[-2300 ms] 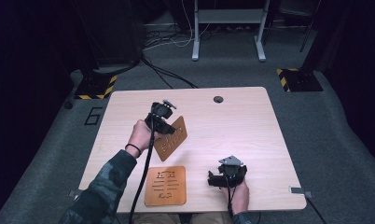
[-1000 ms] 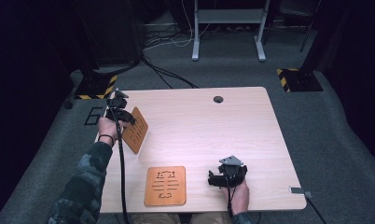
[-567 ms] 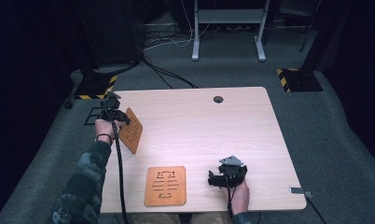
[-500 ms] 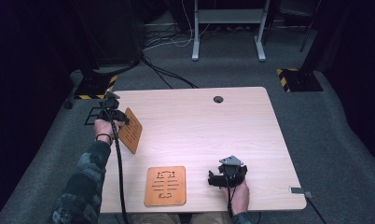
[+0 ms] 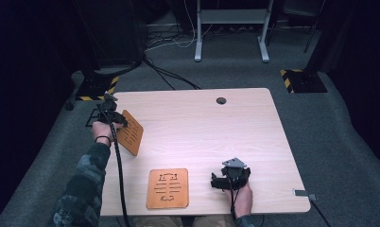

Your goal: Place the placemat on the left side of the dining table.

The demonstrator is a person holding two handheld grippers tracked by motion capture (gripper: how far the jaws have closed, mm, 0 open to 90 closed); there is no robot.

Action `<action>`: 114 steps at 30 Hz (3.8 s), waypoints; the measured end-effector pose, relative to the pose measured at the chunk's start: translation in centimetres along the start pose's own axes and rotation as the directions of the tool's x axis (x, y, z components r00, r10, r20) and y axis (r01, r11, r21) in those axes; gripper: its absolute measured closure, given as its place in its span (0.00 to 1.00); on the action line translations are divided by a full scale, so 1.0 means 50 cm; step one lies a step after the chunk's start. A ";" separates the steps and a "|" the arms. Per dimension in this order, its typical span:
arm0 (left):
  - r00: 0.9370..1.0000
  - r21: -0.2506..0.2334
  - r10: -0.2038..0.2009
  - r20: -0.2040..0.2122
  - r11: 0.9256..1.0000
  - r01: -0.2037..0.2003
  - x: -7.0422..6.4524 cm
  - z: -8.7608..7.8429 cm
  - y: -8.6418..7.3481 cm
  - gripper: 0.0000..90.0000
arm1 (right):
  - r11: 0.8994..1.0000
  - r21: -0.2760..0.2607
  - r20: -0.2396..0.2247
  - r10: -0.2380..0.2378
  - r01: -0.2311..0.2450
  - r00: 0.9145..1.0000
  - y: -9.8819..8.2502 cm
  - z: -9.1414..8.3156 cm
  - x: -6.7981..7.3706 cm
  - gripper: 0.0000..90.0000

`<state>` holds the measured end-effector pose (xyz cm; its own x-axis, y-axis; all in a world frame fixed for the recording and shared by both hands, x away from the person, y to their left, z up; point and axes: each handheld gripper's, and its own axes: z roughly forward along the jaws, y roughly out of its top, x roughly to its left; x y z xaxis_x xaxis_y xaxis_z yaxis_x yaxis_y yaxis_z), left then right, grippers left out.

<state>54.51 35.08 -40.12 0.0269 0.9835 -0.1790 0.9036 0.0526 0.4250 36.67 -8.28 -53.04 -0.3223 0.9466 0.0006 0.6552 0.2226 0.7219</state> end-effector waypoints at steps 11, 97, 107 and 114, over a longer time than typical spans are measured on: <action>1.000 0.022 0.006 -0.026 1.000 -0.005 0.024 0.003 -0.004 0.81 | 1.000 0.000 0.000 0.000 0.000 1.000 0.000 0.000 0.000 0.03; 1.000 0.052 -0.004 0.004 0.999 0.004 0.120 0.060 -0.027 0.55 | 1.000 0.010 -0.005 -0.001 0.001 1.000 0.001 0.002 0.002 0.00; 1.000 0.074 0.020 -0.018 0.997 -0.019 0.117 0.065 -0.025 0.50 | 1.000 0.010 -0.005 -0.001 0.001 1.000 0.001 0.002 0.002 0.00; 1.000 0.066 0.009 -0.017 0.998 -0.007 0.119 0.068 -0.027 0.50 | 1.000 0.009 -0.005 -0.001 0.001 1.000 0.001 0.002 0.002 0.00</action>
<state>54.91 40.28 -44.74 0.0273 0.9867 -0.1601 0.9296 0.0338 0.3669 36.74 -8.13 -53.07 -0.3264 0.9452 0.0032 0.6612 0.2259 0.7153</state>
